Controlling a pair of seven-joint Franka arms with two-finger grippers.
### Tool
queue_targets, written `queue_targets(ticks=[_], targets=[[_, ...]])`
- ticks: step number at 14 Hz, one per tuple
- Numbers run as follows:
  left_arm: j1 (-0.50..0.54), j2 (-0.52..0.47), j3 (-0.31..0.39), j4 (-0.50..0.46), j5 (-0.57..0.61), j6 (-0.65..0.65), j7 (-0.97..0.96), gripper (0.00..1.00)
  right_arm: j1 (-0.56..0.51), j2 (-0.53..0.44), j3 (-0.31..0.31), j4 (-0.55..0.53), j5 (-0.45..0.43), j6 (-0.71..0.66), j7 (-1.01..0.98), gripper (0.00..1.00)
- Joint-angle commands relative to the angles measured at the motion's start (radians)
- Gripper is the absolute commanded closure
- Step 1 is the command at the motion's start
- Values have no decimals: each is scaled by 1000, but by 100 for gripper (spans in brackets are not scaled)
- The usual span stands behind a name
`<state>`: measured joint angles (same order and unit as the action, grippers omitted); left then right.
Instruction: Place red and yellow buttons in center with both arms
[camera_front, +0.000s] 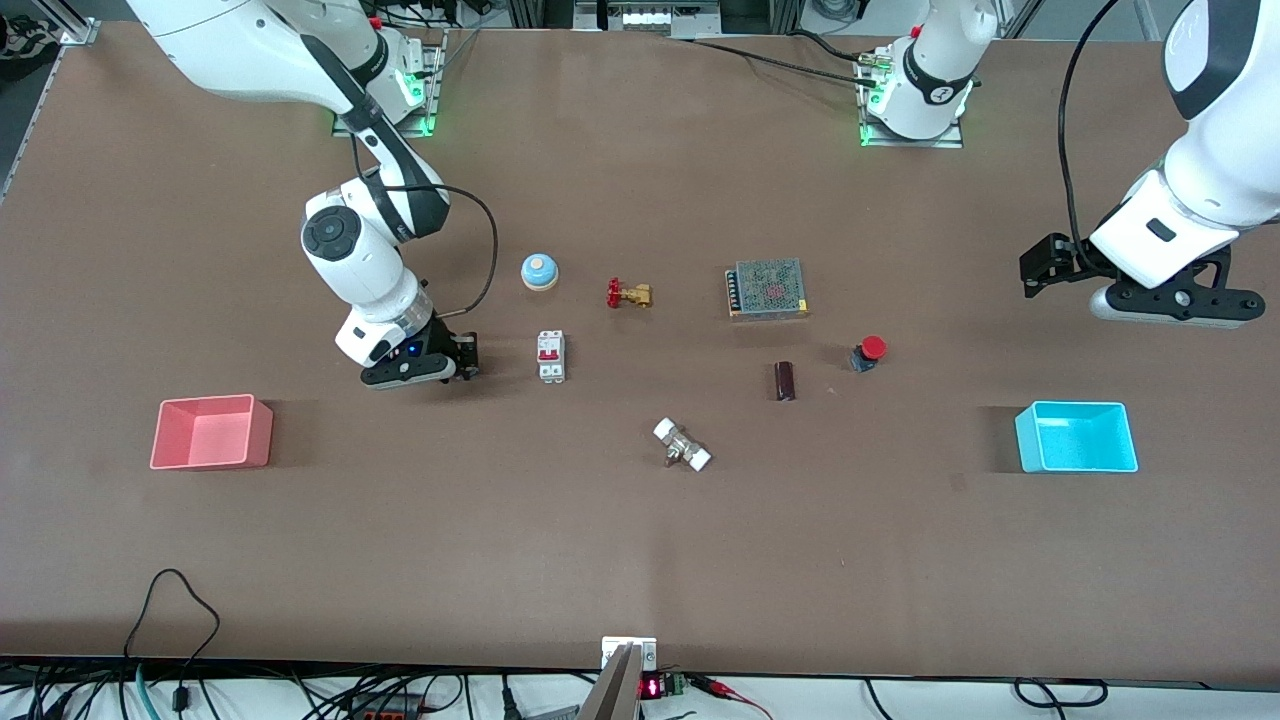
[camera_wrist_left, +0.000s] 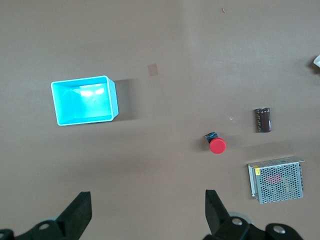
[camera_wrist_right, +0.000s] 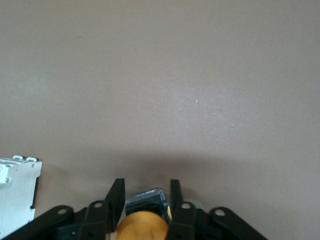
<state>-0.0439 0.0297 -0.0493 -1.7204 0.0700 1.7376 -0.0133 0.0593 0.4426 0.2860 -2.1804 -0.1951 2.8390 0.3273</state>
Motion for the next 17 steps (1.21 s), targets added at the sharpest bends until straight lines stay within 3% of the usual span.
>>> queue_targets(ticks=[1,4,5,6,7,9,11,13,17], targets=[[-4,-14,3,2,-16,-7,18,0,7,18,-4,22,-20,11,16,37],[-4,-14,3,2,-16,-16,18,0,8,18,-4,37,-18,10,15,32],[-4,-14,3,2,-16,-18,18,0,8,16,-4,51,-17,7,13,24],[-4,-14,3,2,-16,-18,16,0,10,15,-4,79,-11,-3,10,7],[-4,-14,3,2,-16,-20,16,0,8,7,-4,102,-9,-21,7,0],[-4,-14,3,2,-16,-20,18,0,7,-28,-2,170,-6,-125,2,0],[-4,-14,3,2,-16,-26,18,0,5,-68,-1,284,9,-336,-2,0],[-4,-14,3,4,-16,-27,16,0,-3,-117,-2,381,106,-539,-7,0],[-4,-14,3,4,-16,-32,18,0,-79,-263,-10,418,180,-826,-172,0]])
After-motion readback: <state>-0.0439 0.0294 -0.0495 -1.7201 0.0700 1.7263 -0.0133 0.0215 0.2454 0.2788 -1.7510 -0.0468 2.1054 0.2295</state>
